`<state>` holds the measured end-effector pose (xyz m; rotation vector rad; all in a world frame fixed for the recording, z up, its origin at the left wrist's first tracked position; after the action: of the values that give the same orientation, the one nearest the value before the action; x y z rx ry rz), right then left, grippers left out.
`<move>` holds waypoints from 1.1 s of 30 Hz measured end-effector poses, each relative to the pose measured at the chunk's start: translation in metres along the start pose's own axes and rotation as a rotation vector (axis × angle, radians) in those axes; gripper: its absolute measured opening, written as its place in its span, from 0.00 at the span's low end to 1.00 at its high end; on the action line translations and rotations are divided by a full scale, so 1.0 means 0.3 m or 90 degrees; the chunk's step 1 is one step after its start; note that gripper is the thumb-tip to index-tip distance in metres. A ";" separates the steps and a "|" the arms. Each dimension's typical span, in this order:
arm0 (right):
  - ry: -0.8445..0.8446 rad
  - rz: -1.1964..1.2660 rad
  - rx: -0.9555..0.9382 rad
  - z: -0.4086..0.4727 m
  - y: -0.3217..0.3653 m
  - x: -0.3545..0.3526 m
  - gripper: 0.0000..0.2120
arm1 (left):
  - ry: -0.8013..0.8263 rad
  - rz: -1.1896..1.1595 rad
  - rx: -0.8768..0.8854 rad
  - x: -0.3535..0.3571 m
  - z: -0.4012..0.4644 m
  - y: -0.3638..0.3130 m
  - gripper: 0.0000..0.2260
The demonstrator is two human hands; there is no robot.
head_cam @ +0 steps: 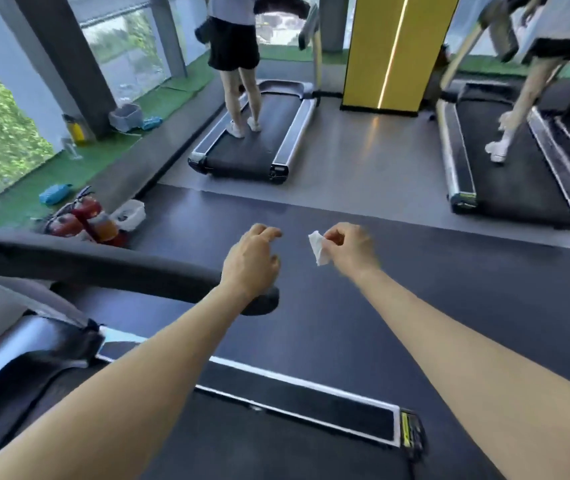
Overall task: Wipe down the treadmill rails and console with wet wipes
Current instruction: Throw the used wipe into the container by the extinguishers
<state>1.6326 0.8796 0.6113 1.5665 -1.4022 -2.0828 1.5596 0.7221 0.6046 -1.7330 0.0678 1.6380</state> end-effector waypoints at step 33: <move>0.121 -0.099 -0.103 1.546 -0.172 0.153 0.07 | -0.013 0.006 -0.218 0.392 1.299 0.117 0.17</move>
<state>1.2495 1.1410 0.5418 1.8002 -1.0526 -2.0091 1.2352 0.9552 0.5184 -1.9679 -0.2275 1.7513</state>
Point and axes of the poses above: each hand's wrist, its own z-axis towards the middle knuckle, its own x-axis out of the palm, y = z × x, the point moved 1 cm from there along z, towards the middle knuckle, and after that the axes turned 3 degrees about -x, right-handed, at the moved point
